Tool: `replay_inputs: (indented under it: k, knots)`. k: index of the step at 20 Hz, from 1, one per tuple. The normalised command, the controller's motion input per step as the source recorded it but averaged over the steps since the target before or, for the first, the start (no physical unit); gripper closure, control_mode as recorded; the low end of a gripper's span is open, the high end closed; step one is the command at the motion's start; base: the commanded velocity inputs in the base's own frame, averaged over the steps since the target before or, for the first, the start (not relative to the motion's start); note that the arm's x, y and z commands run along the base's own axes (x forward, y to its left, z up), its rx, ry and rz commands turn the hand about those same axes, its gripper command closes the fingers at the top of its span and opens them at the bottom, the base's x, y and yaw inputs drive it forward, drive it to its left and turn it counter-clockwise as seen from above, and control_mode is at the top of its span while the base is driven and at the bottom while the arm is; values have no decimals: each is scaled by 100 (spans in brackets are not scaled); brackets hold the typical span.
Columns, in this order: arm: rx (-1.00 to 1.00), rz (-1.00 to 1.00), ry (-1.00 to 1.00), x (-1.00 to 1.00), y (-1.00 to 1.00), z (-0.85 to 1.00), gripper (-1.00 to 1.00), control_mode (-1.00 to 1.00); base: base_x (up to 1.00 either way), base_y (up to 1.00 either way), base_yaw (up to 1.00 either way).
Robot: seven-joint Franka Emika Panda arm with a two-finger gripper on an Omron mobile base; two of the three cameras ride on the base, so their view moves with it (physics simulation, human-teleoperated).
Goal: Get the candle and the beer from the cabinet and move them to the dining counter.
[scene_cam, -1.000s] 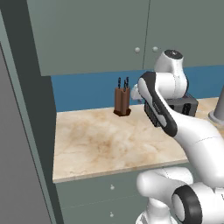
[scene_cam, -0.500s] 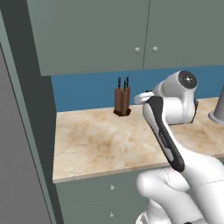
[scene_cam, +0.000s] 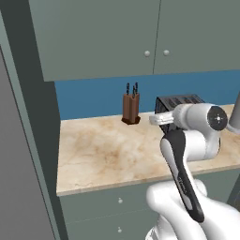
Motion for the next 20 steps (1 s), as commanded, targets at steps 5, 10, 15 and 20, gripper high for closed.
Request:
replay_inputs:
  k: [5, 10, 15, 20]
  knots:
    - [0, 0, -10, -33, 0, 40, -100, -100, 0, 0, 0]
    - [0, 0, -6, -26, 0, 49, -100, -100, 0, 0, 0]
    - [0, 0, -14, -6, 0, 43, -100, -100, 0, 0, 0]
    - [0, 0, -5, -7, 0, 36, -100, -100, 0, 0, 0]
